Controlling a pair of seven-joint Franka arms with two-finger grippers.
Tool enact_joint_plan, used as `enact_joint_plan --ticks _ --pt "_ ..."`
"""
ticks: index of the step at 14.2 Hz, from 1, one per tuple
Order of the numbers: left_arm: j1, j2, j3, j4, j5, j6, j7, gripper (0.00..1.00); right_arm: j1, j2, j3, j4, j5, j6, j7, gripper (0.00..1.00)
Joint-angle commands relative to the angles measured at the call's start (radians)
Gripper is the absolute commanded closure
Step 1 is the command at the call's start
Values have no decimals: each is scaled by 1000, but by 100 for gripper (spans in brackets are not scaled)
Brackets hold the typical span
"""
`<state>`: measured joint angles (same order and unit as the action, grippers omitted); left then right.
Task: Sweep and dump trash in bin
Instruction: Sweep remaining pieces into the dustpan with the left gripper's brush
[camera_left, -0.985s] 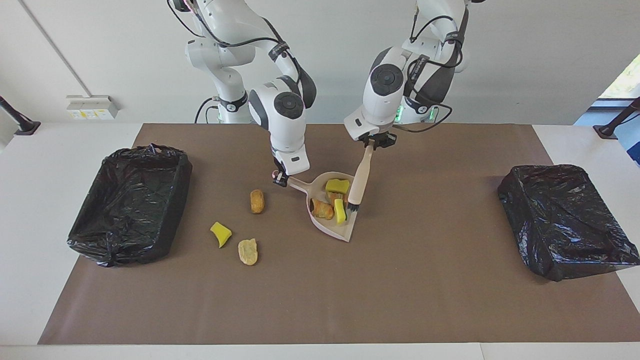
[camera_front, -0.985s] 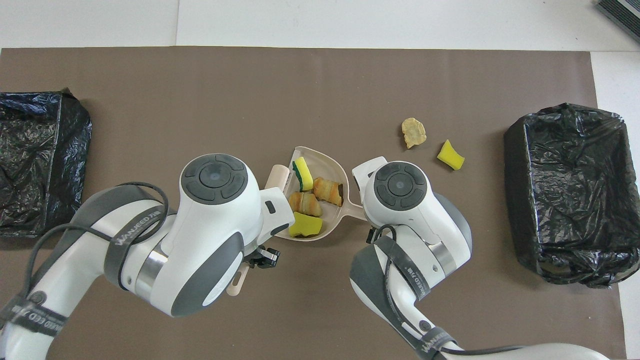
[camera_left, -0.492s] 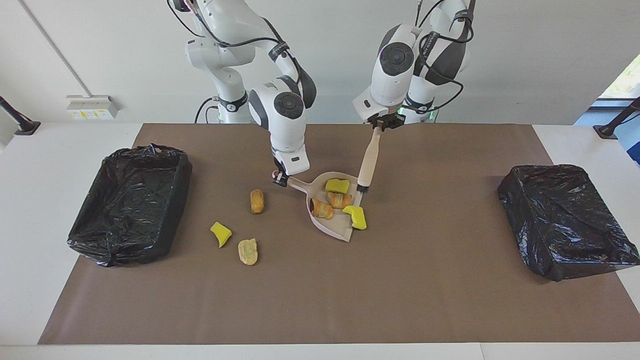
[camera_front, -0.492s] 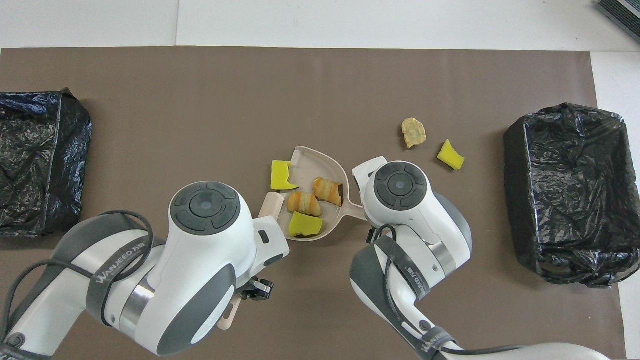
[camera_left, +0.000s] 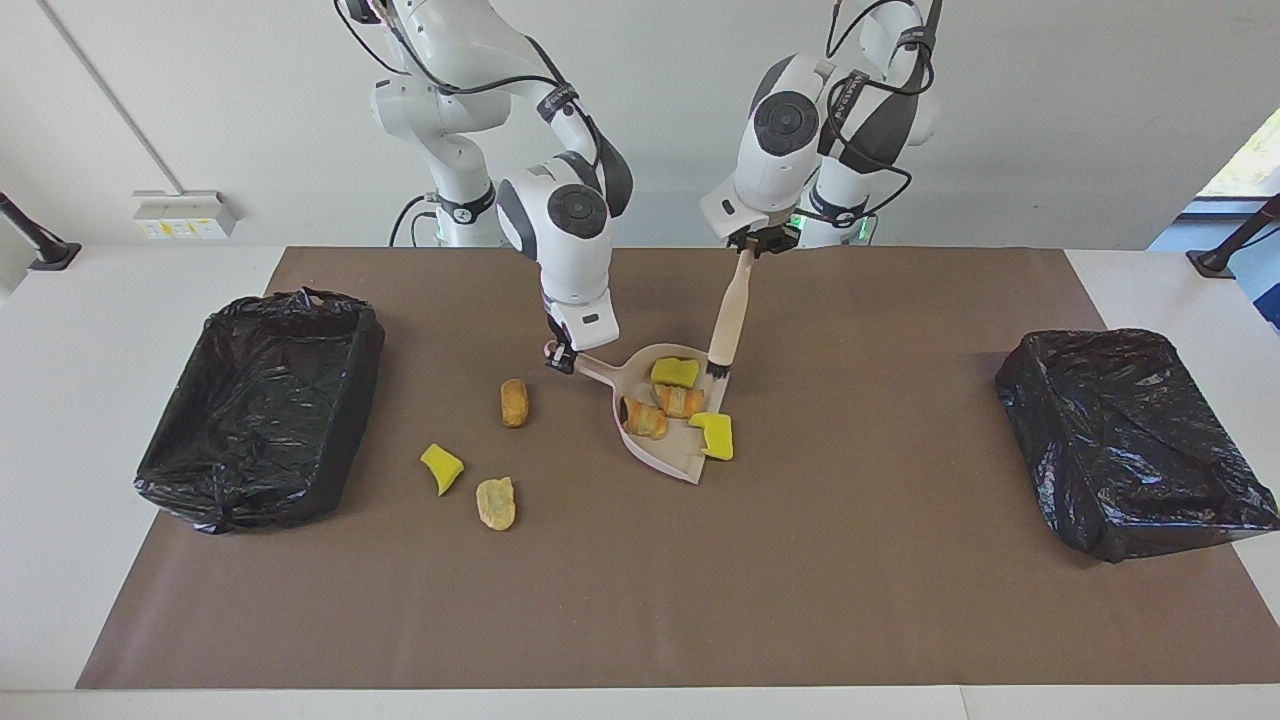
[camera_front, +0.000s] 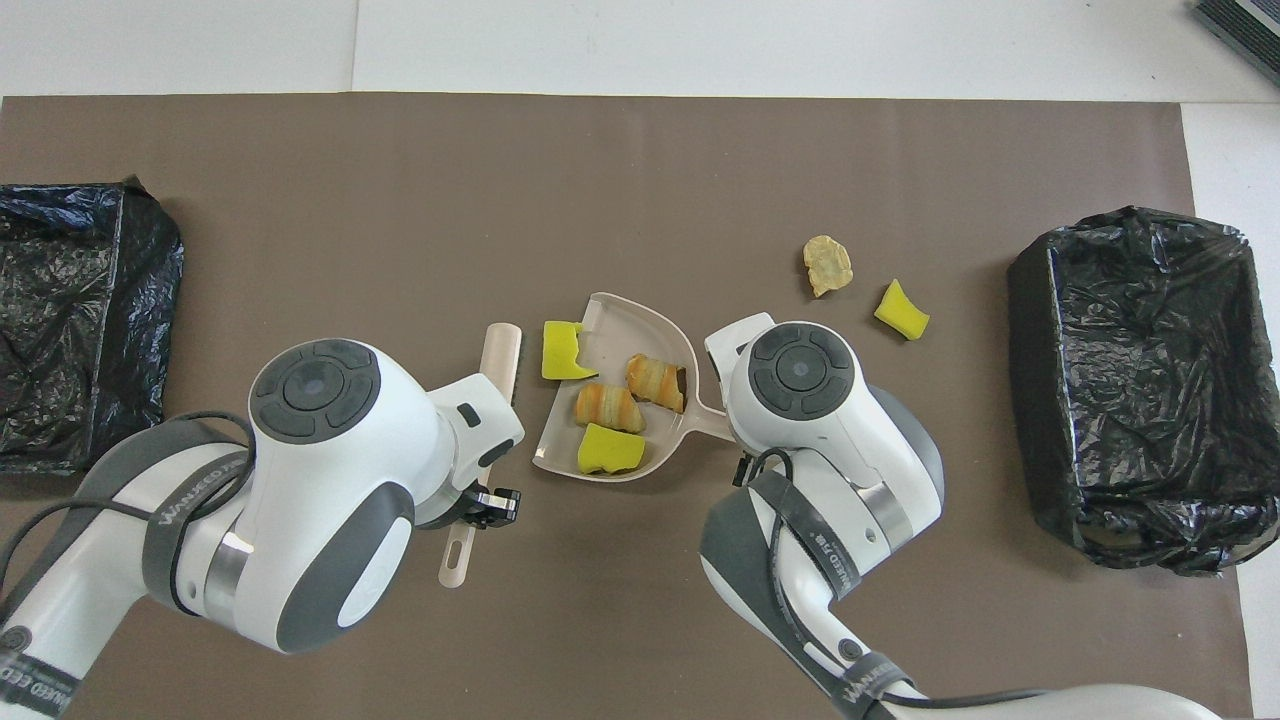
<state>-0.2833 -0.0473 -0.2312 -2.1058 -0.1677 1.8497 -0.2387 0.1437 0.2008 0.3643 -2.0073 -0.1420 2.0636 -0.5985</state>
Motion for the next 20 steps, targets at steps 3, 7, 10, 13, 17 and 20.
enact_joint_plan --ticks 3,7,10,13,17,20 --pt "3 141 -10 30 11 109 41 100 -12 12 8 13 -18 -3 28 100" --pt "-13 152 -98 59 2 91 75 100 -12 12 8 13 -18 -3 31 100" --pt "-11 138 -114 111 -1 25 70 100 -12 12 8 13 -18 -3 32 100" --pt "-4 104 -112 112 -1 -41 59 100 -13 12 8 12 -18 -3 32 100" --pt "0 78 -109 92 2 -50 20 100 -13 12 8 12 -18 -3 32 100" --pt "-2 63 -112 102 7 -70 -34 100 -13 12 8 12 -18 -3 31 100"
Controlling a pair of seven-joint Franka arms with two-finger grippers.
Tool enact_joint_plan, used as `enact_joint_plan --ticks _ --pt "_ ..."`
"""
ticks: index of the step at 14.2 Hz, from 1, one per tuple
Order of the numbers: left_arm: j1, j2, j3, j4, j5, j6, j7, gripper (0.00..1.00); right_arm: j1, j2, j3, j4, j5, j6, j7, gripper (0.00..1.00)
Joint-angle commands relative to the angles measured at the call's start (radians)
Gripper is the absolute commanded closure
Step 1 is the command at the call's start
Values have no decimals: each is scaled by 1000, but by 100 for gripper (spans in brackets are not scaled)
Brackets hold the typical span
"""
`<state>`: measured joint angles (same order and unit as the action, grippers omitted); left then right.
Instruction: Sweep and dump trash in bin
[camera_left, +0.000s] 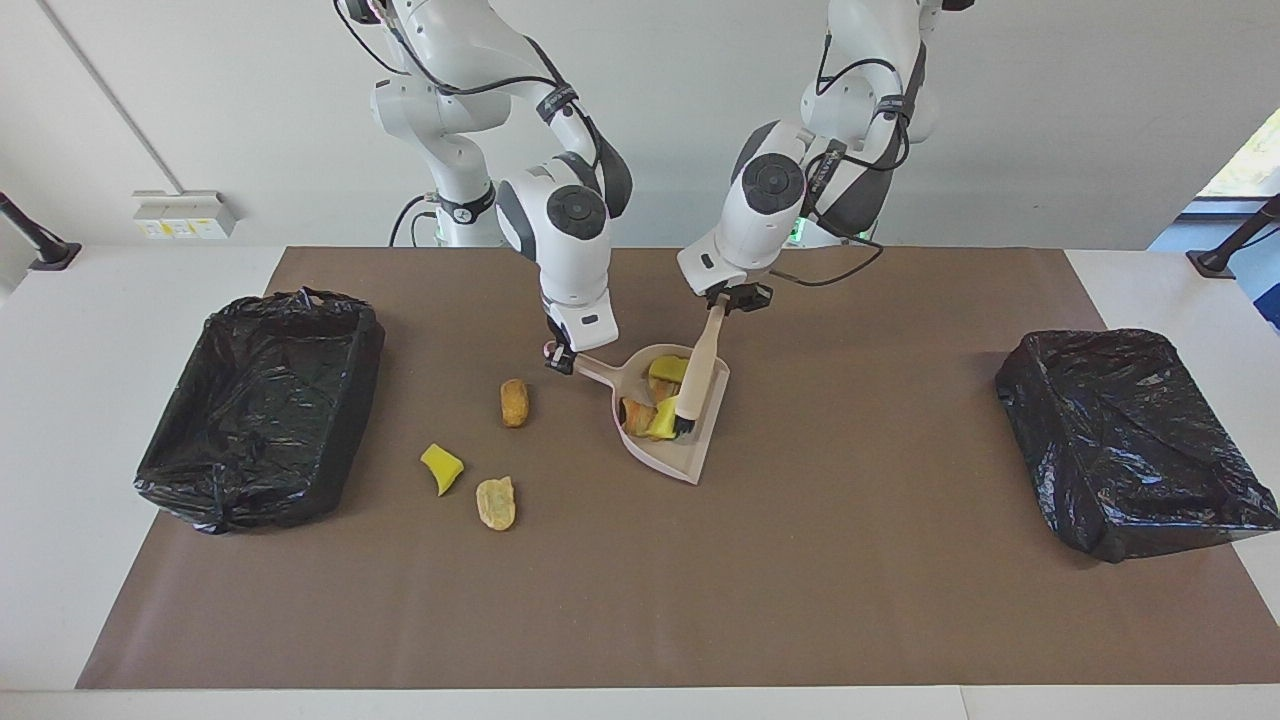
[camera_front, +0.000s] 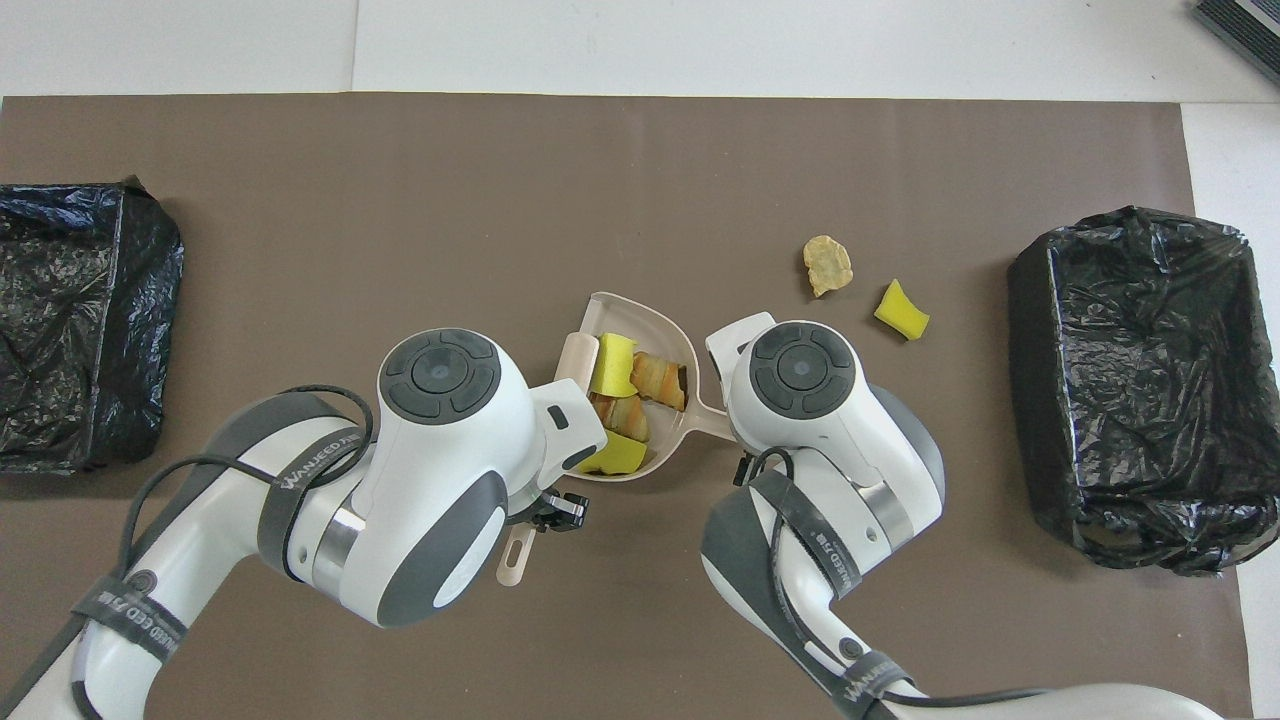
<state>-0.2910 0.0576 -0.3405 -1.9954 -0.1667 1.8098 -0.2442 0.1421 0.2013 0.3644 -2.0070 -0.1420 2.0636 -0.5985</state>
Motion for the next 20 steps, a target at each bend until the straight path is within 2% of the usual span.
enact_joint_plan --ticks 1,7,13,15,17,20 --pt "3 -67 -5 -6 6 -56 -29 100 -12 12 8 10 -18 -3 31 100" --pt "-7 -157 -49 -9 -2 -187 -32 100 -19 13 8 7 -8 1 26 100" --pt "-8 -208 -158 -29 -8 -231 -32 100 -29 13 7 5 13 3 26 100" --pt "-8 -220 -181 -28 -10 -285 -30 100 -36 13 7 5 27 1 23 100" --pt "-8 -249 -187 -42 -16 -363 -21 100 -39 13 7 5 27 1 22 100" --pt "-7 -266 -187 -69 -43 -360 -18 100 -45 12 5 5 35 1 22 100"
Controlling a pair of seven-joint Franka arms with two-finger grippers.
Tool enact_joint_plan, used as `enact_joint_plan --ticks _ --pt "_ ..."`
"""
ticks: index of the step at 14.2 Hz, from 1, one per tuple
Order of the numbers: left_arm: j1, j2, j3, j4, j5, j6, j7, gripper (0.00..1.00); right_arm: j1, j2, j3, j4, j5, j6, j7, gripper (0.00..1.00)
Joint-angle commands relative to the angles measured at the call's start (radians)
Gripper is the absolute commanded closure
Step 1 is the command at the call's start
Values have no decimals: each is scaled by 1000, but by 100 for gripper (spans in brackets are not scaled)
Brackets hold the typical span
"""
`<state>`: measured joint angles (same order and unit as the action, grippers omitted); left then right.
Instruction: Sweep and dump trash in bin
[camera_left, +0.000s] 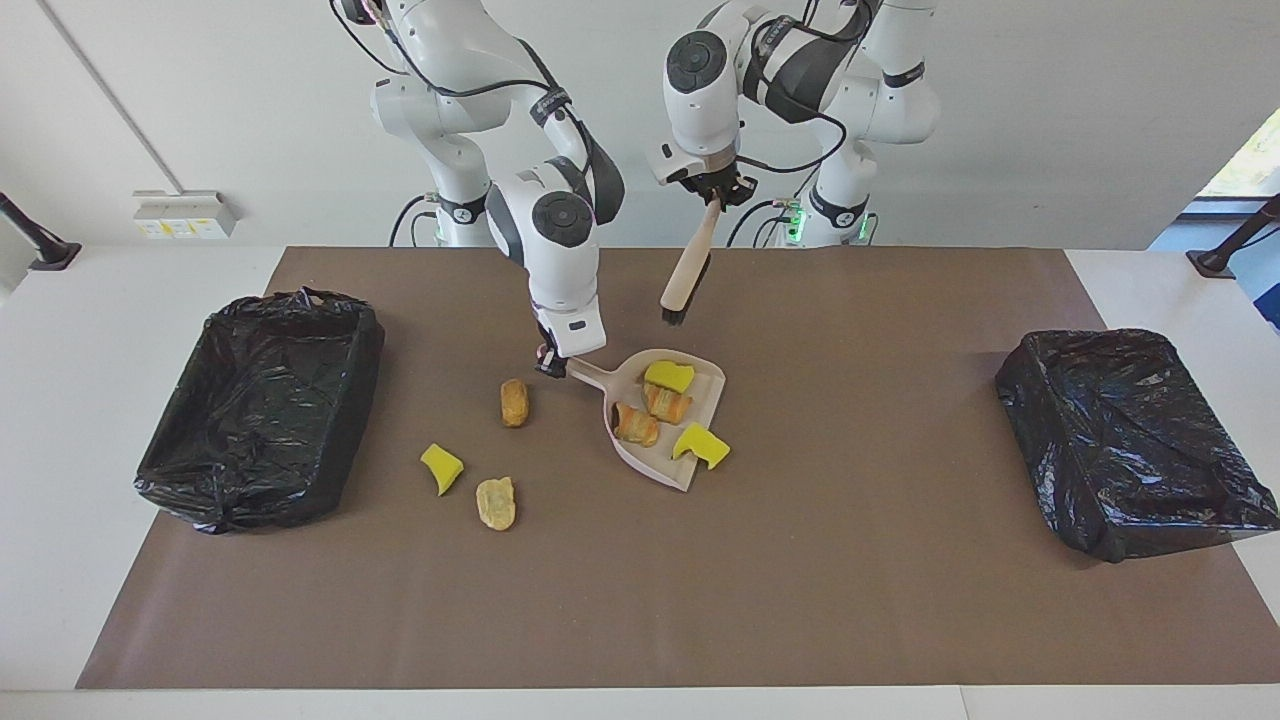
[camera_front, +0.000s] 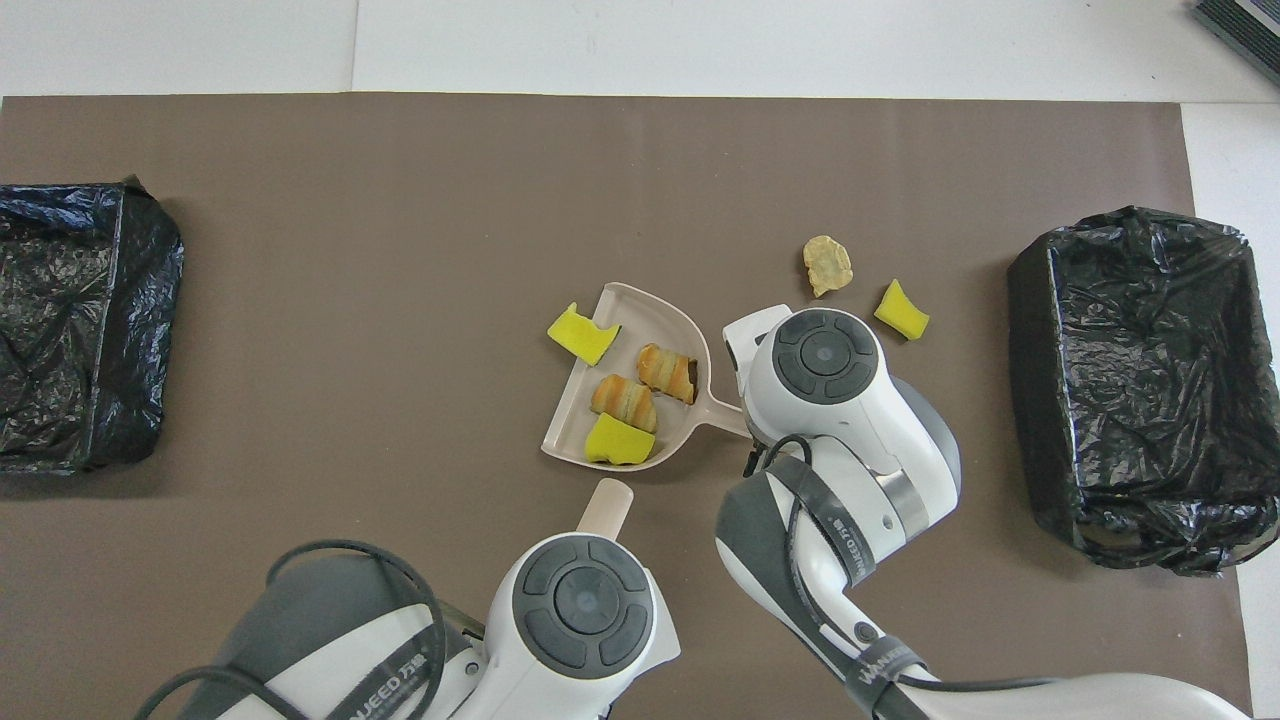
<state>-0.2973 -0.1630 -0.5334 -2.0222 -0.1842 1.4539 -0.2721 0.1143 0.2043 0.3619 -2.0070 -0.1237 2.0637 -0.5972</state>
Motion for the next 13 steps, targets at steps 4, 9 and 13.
enact_joint_plan --ticks 4,9,13 --pt "0 -52 7 -56 -29 2 -4 100 -47 -2 -3 16 116 3 -53 100" --pt "99 0 50 -61 -28 162 17 100 -71 -28 -35 19 208 24 -144 100" --pt "145 31 85 -58 -11 249 37 100 -73 -51 -64 14 230 24 -229 100"
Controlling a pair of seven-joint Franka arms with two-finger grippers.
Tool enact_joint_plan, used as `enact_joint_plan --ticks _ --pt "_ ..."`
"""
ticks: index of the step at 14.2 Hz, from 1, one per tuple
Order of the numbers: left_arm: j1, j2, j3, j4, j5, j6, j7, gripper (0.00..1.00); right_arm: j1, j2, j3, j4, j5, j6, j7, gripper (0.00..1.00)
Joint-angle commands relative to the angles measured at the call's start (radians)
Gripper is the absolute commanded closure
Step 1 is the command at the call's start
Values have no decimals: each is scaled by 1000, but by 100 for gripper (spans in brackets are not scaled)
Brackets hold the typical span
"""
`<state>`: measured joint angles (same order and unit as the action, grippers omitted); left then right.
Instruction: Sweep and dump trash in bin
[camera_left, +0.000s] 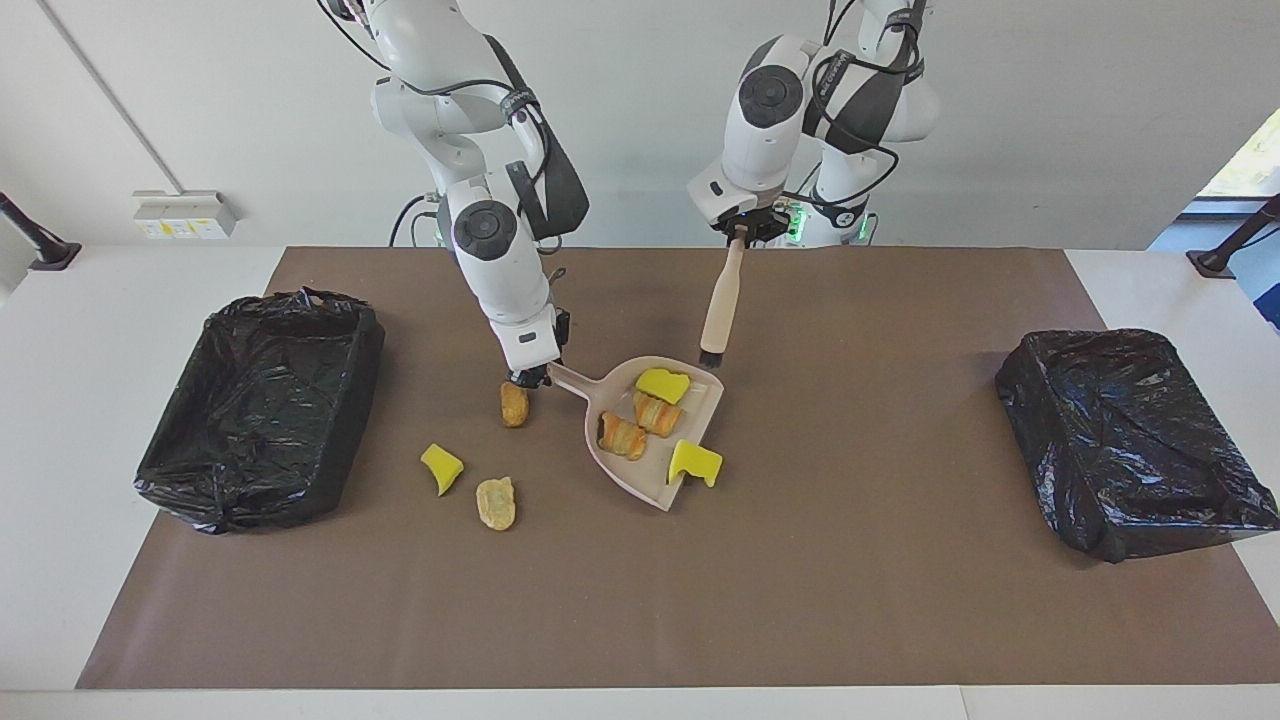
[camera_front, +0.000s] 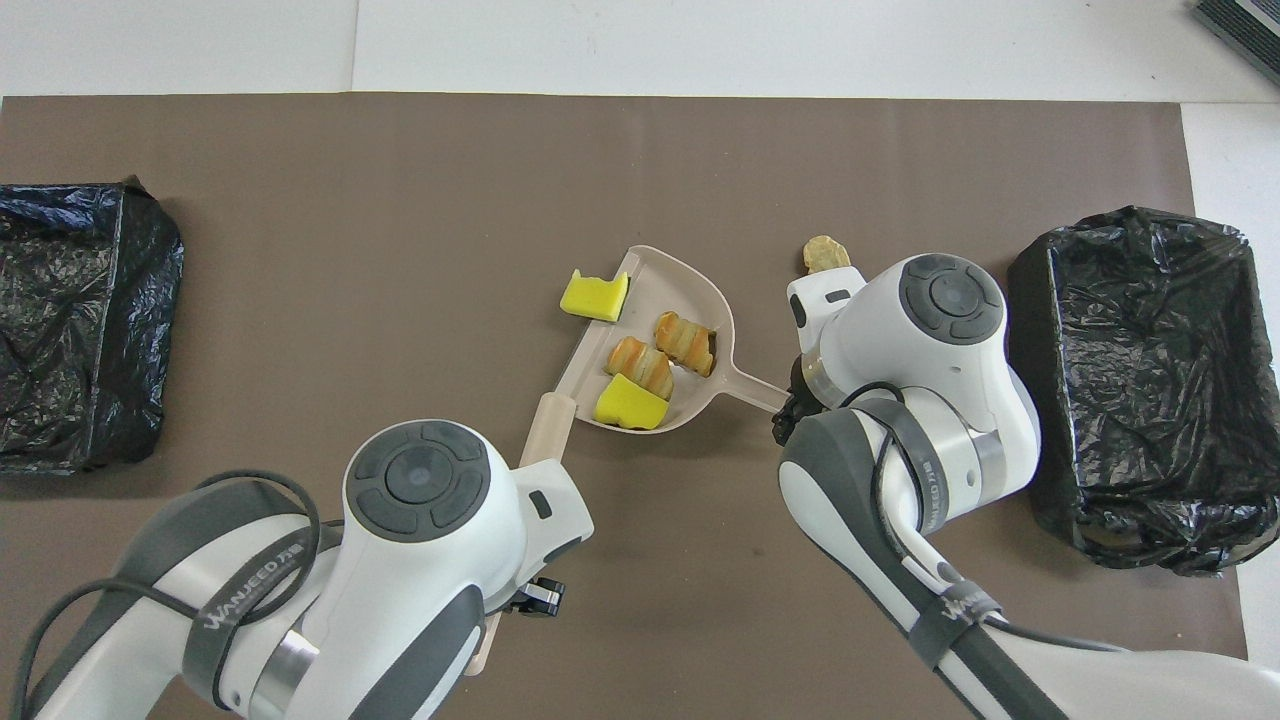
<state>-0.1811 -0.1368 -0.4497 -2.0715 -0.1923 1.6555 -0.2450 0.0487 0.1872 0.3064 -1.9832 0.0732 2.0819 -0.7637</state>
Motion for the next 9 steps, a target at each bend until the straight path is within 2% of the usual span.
enact_joint_plan --ticks 1,5,7,9 --pt "32 14 20 -7 13 85 25 100 -10 -47 -44 -9 36 3 -87 100" --pt "34 25 63 -9 40 99 47 100 -10 -81 -148 -11 167 -5 -260 100" --pt "25 2 62 -38 43 80 24 100 -10 -103 -220 -11 233 -8 -360 100" --pt "-13 -55 48 -97 43 79 -81 100 -10 -115 -294 -6 301 -8 -460 100"
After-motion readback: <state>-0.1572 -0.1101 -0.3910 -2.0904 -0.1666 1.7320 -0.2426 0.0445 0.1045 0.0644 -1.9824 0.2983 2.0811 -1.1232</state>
